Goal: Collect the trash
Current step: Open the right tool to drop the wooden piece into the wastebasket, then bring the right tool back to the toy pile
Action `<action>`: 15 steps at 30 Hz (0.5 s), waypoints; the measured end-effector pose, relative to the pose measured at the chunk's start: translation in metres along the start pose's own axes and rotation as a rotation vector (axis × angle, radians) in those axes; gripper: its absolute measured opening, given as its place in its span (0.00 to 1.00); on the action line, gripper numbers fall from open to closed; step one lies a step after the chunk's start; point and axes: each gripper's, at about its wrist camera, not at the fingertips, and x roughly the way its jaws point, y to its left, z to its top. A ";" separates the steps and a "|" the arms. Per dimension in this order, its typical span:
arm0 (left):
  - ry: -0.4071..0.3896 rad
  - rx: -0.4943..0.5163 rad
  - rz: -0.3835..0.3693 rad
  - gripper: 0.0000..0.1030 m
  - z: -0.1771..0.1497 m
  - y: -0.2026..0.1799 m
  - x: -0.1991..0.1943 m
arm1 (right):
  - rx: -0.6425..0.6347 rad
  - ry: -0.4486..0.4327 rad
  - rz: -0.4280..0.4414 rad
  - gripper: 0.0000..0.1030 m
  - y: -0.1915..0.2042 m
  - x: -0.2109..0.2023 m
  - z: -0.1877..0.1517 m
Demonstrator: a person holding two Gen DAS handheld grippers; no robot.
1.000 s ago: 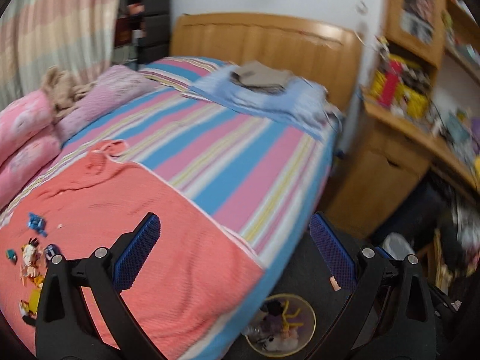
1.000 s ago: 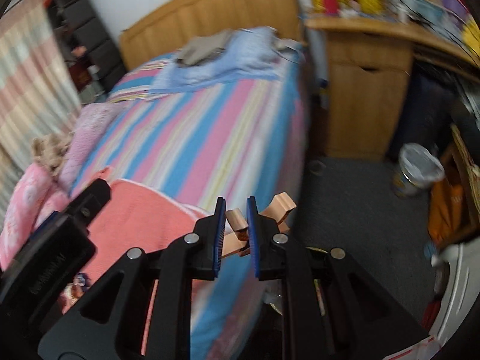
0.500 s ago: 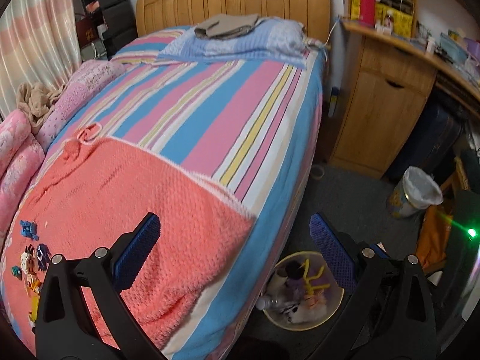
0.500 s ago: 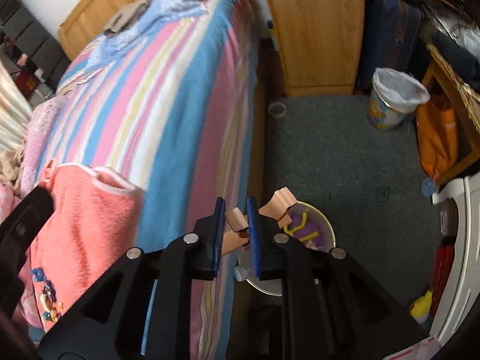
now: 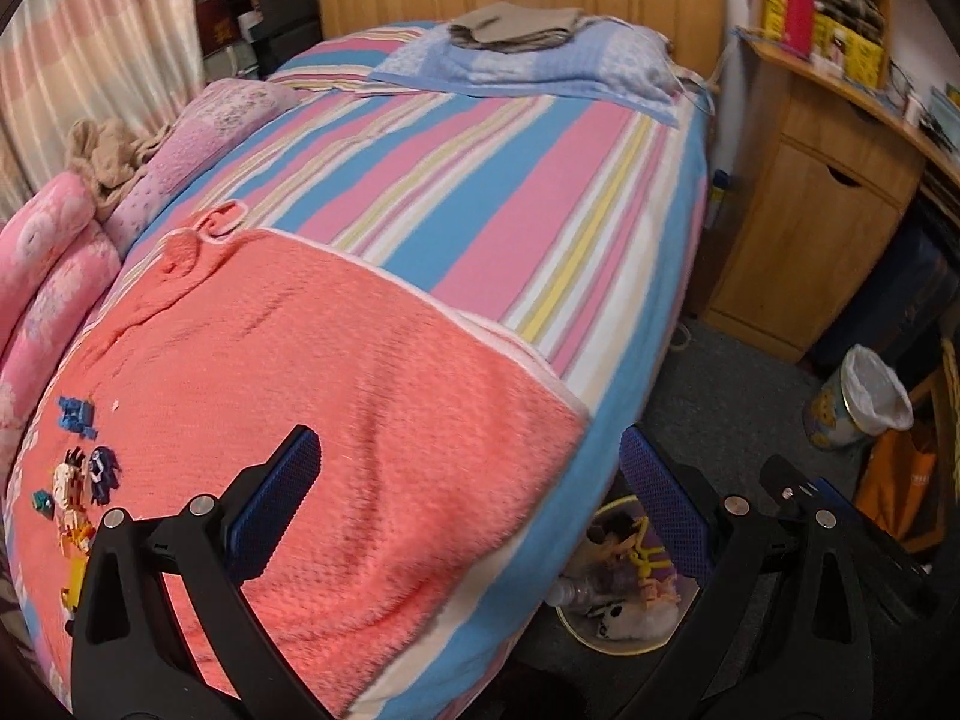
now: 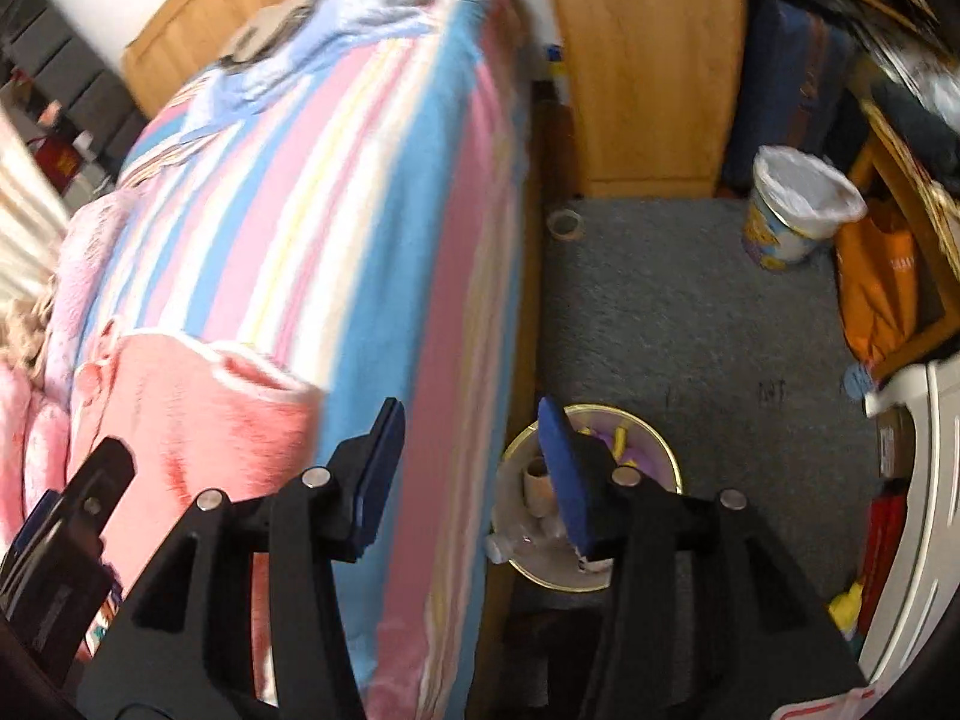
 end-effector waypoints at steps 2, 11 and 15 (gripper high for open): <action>-0.009 -0.043 0.014 0.95 0.007 0.017 -0.006 | -0.054 -0.007 0.027 0.43 0.022 -0.009 0.004; -0.068 -0.253 0.140 0.95 0.029 0.124 -0.036 | -0.298 -0.015 0.205 0.43 0.147 -0.033 0.008; -0.086 -0.372 0.242 0.95 0.022 0.195 -0.055 | -0.447 0.009 0.305 0.43 0.222 -0.041 -0.014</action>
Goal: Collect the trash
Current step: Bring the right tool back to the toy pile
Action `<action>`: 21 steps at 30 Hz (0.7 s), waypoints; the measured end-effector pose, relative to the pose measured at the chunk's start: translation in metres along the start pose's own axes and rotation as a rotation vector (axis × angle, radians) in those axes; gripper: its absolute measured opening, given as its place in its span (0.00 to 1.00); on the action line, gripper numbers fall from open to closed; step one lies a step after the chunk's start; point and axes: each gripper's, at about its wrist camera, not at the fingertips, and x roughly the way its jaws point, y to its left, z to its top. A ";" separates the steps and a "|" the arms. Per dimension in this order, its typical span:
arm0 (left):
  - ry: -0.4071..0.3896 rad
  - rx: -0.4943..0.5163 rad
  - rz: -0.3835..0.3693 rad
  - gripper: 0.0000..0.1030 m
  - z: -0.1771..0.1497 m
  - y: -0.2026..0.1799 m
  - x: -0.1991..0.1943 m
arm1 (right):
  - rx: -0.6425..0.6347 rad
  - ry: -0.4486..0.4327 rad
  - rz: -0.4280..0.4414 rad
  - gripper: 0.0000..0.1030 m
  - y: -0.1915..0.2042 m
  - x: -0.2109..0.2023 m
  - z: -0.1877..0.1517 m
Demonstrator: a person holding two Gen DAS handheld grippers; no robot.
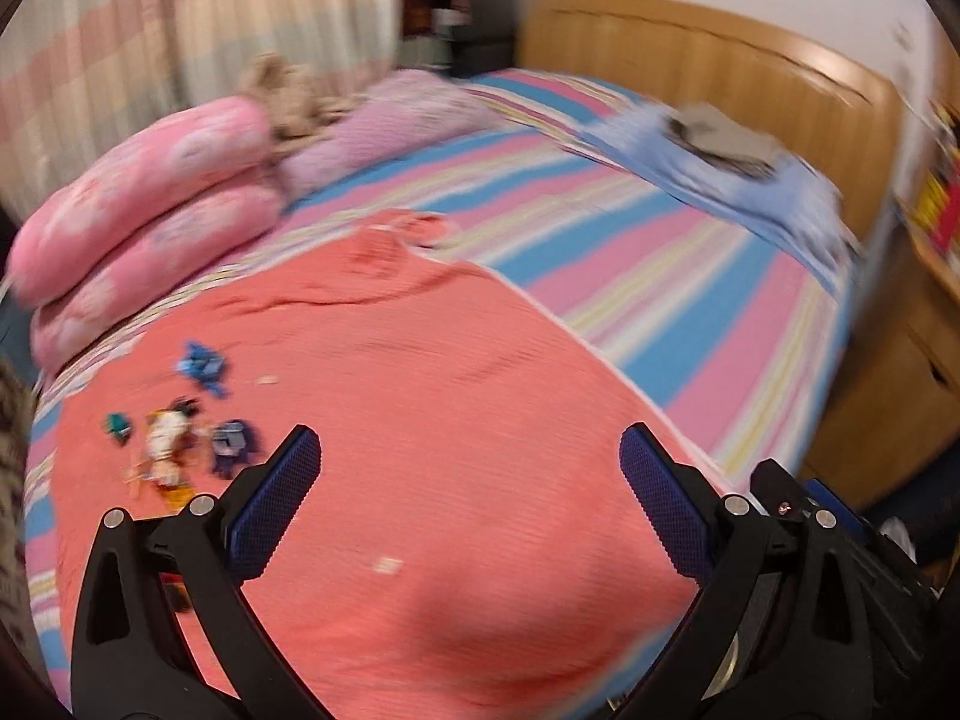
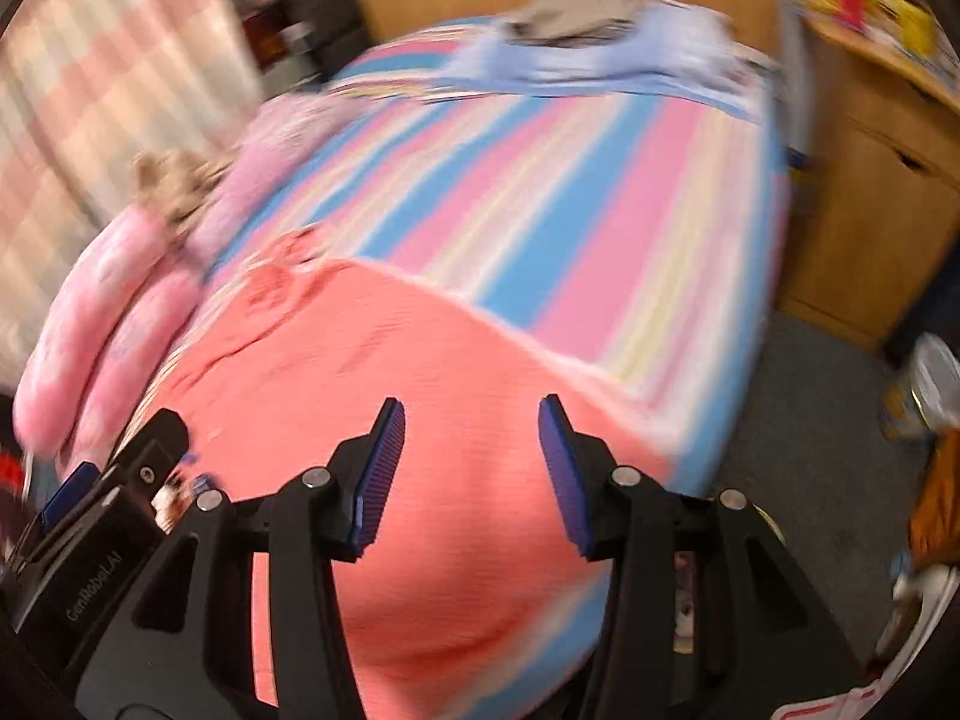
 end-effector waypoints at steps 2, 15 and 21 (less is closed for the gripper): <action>-0.005 -0.047 0.045 0.95 0.005 0.029 -0.001 | -0.068 0.023 0.049 0.43 0.036 0.009 0.000; 0.053 -0.451 0.465 0.95 -0.048 0.266 -0.025 | -0.494 0.234 0.375 0.43 0.274 0.057 -0.080; 0.110 -0.599 0.592 0.95 -0.111 0.325 -0.043 | -0.643 0.354 0.462 0.43 0.329 0.065 -0.150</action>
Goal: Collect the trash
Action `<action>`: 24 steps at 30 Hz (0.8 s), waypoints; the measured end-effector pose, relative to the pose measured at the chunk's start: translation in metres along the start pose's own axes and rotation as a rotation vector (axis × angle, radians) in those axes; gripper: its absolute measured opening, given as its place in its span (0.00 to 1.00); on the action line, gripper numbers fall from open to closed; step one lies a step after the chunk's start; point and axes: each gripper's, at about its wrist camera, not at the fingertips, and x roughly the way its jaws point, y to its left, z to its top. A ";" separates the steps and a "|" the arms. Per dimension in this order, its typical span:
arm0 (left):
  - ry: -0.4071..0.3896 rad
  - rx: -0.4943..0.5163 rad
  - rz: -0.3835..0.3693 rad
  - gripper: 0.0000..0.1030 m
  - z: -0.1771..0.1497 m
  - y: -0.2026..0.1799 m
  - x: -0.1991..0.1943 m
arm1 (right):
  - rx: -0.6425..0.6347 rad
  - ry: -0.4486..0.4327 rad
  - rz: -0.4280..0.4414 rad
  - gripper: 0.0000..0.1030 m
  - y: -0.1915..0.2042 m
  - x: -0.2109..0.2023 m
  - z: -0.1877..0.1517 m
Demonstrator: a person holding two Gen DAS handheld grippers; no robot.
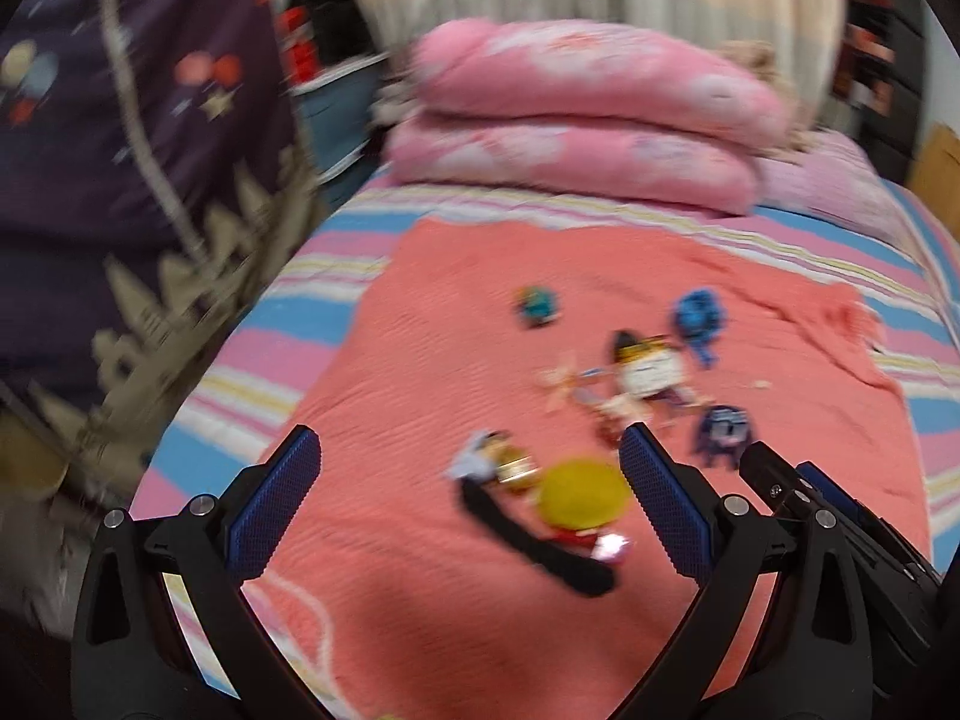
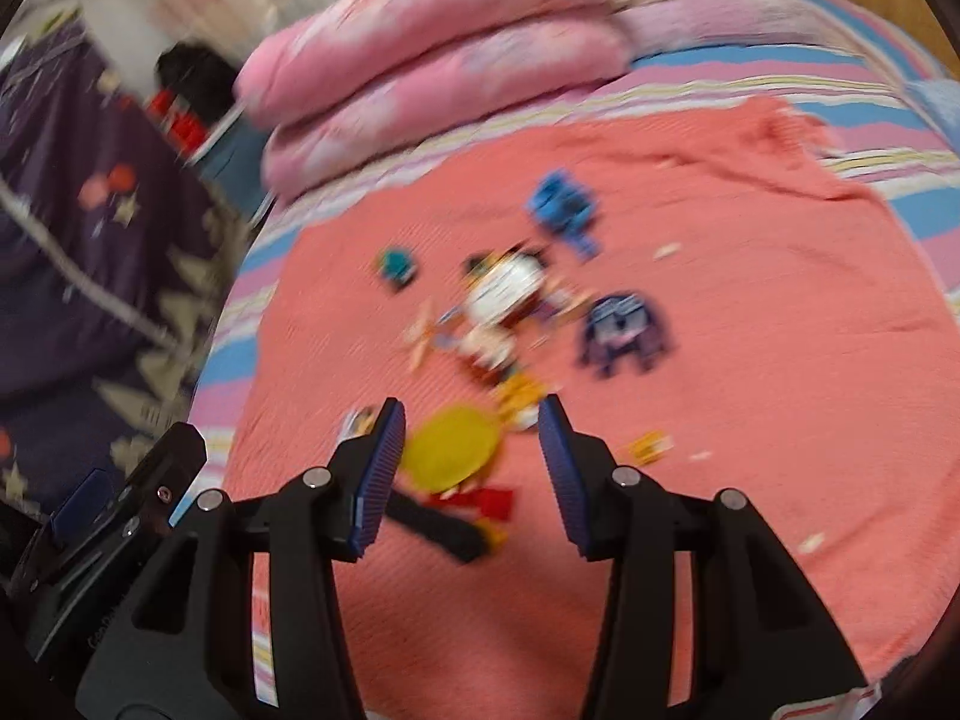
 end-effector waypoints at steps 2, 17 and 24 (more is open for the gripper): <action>0.029 -0.033 0.029 0.94 -0.012 0.018 0.010 | -0.041 0.046 0.014 0.43 0.014 0.017 -0.014; 0.198 -0.144 0.091 0.94 -0.105 0.033 0.051 | -0.126 0.228 0.012 0.43 -0.001 0.075 -0.087; 0.182 -0.166 0.095 0.94 -0.101 0.032 0.058 | -0.159 0.210 0.052 0.30 0.006 0.086 -0.081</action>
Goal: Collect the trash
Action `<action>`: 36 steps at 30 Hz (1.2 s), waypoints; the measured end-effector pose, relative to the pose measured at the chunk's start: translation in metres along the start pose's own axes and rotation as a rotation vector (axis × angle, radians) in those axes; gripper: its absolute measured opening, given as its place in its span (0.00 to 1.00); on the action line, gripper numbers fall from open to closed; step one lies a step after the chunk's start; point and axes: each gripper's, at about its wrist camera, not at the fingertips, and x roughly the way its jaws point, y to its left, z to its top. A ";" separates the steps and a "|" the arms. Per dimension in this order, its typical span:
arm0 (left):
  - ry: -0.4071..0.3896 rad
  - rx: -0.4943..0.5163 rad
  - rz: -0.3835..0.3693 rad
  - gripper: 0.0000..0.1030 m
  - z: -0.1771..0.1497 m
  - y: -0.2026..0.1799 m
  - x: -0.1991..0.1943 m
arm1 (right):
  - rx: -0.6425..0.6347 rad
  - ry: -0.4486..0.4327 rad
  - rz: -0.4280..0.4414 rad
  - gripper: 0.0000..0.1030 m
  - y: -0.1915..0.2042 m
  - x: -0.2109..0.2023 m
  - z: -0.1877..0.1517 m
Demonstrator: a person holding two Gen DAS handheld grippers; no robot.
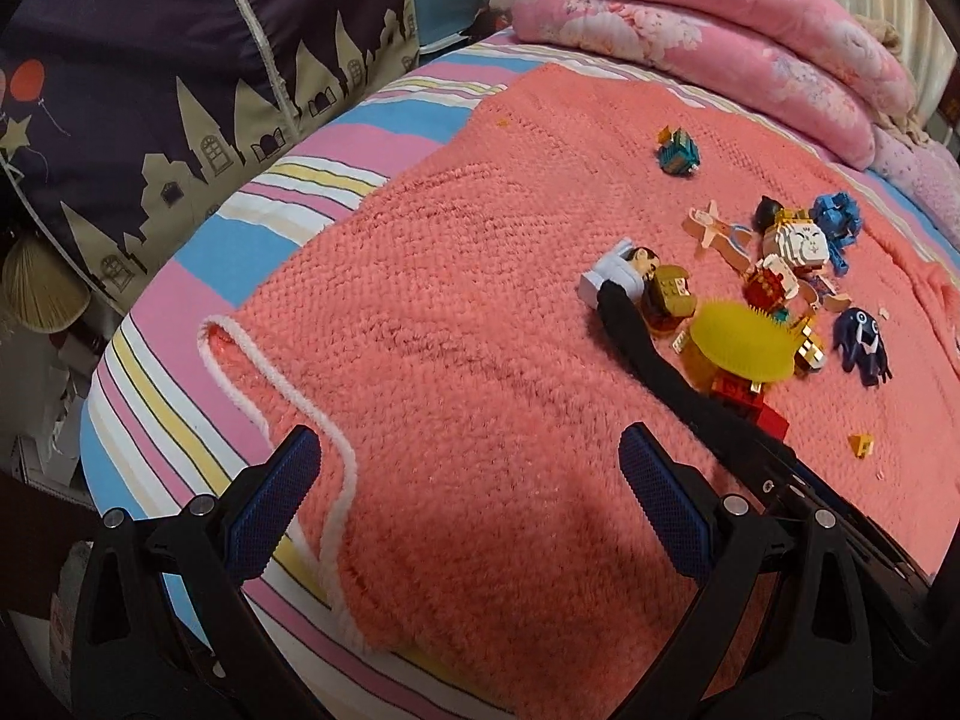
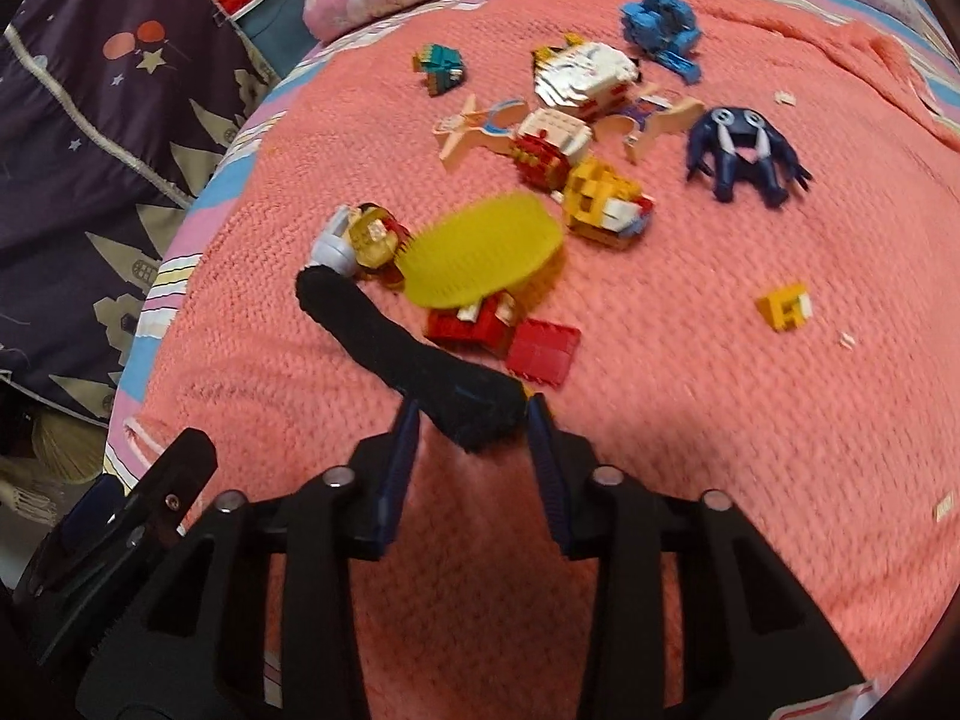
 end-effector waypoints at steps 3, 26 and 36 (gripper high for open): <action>-0.004 0.012 -0.008 0.94 0.002 -0.002 -0.001 | -0.008 -0.005 0.003 0.19 0.003 0.001 0.004; -0.109 0.030 -0.092 0.94 0.057 0.002 -0.072 | -0.016 -0.158 0.029 0.06 0.034 -0.086 0.041; -0.262 0.128 -0.251 0.94 0.104 -0.055 -0.144 | 0.056 -0.363 -0.038 0.06 0.013 -0.175 0.080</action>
